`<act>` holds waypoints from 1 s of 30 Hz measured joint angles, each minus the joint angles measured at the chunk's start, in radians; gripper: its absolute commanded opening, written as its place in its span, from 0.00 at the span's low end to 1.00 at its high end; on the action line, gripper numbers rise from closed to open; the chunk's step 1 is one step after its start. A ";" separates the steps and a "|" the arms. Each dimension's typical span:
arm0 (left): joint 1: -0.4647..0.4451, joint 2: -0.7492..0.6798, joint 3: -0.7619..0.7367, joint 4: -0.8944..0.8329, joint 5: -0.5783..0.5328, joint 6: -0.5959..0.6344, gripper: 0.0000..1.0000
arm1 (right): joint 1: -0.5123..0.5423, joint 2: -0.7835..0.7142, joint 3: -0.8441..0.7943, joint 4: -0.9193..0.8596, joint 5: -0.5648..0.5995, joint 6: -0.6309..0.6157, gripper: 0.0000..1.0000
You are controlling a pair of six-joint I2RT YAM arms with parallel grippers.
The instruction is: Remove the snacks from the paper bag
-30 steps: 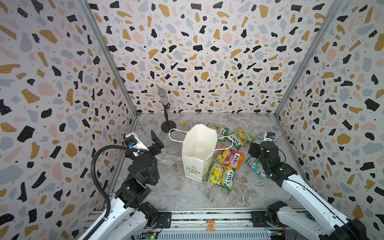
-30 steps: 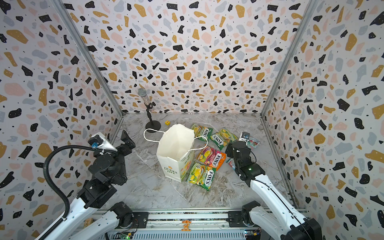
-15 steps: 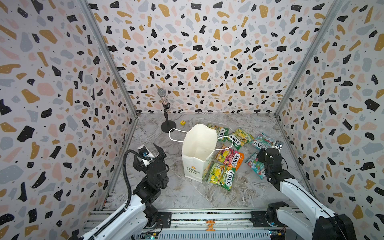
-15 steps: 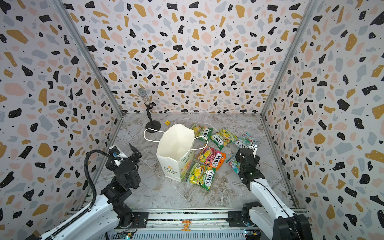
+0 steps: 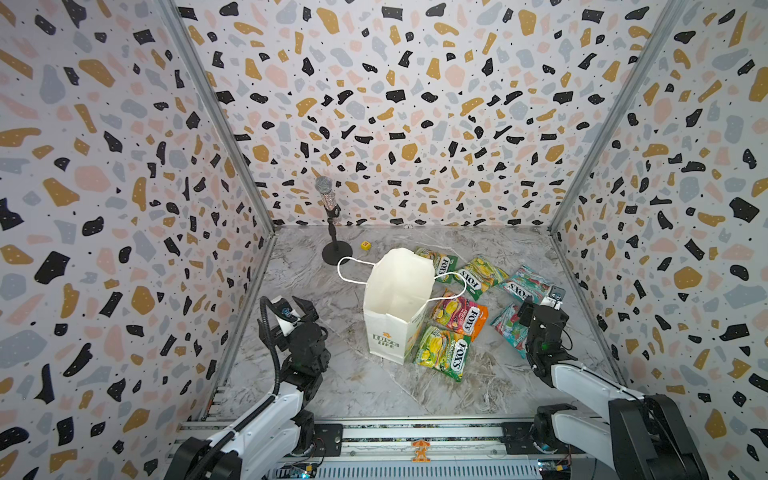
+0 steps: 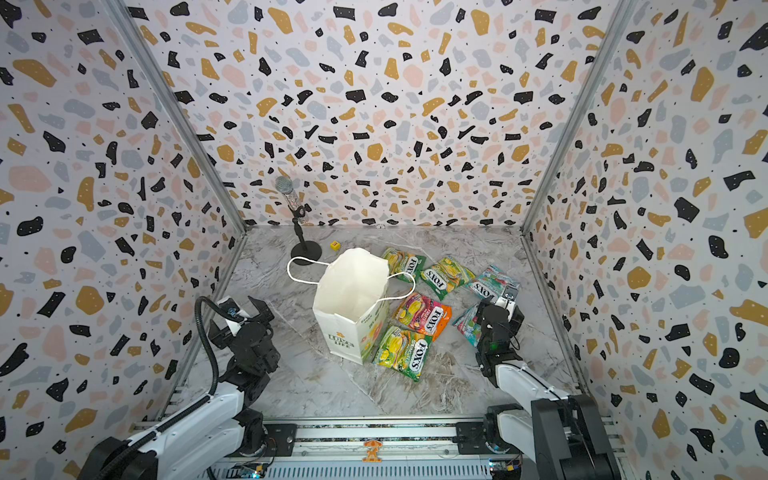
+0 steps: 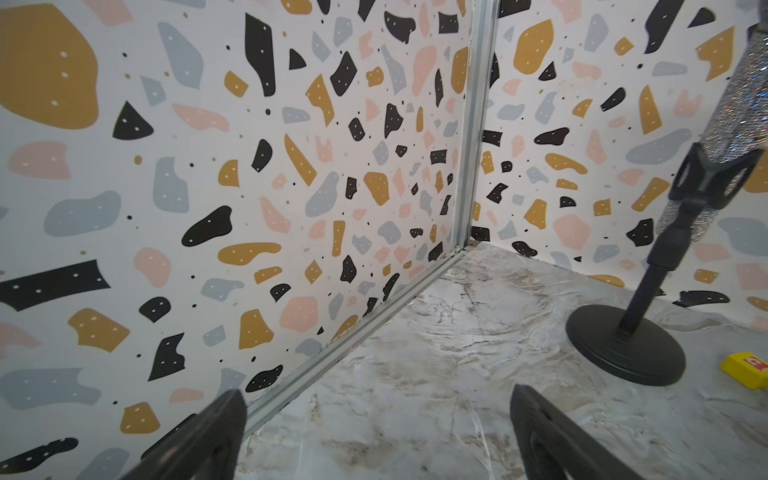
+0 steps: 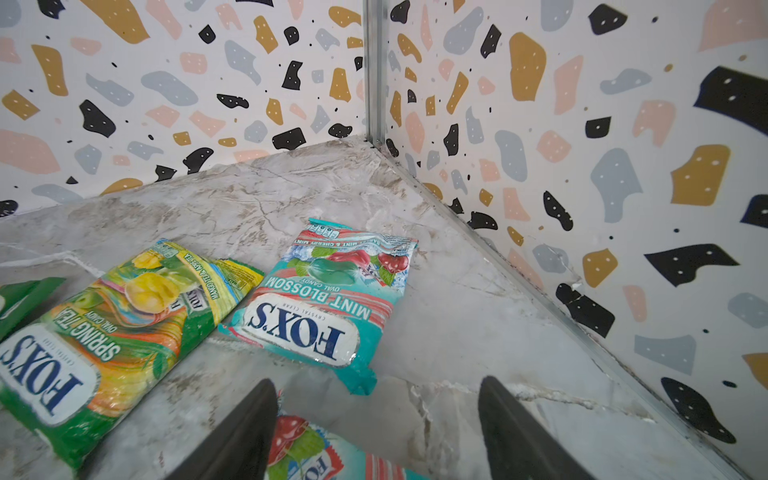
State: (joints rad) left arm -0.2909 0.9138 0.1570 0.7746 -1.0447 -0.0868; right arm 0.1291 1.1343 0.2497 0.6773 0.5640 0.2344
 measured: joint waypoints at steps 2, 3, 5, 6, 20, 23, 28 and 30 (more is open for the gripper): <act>0.031 0.041 -0.016 0.041 0.031 0.006 1.00 | -0.006 0.027 -0.003 0.043 0.000 -0.013 0.78; 0.045 0.065 -0.023 0.062 0.050 0.011 1.00 | -0.007 0.036 -0.005 0.062 -0.003 -0.019 0.78; 0.063 0.109 -0.027 0.097 0.087 0.021 1.00 | -0.008 0.053 -0.012 0.106 -0.015 -0.032 0.78; 0.073 0.132 -0.027 0.116 0.107 0.025 1.00 | -0.010 0.061 -0.019 0.135 -0.026 -0.039 0.78; 0.211 0.278 -0.007 0.161 0.462 0.046 1.00 | -0.032 0.195 -0.068 0.386 -0.178 -0.139 0.79; 0.232 0.291 -0.007 0.203 0.544 0.041 1.00 | -0.040 0.216 -0.068 0.430 -0.219 -0.144 0.79; 0.257 0.426 -0.032 0.364 0.672 0.038 1.00 | -0.047 0.282 -0.069 0.514 -0.304 -0.158 0.80; 0.258 0.470 -0.032 0.375 0.708 0.038 1.00 | -0.047 0.313 -0.069 0.538 -0.343 -0.171 0.81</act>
State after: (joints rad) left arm -0.0326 1.3834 0.1249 1.1500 -0.3363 -0.0486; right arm 0.0822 1.4475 0.1802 1.2156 0.2207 0.0639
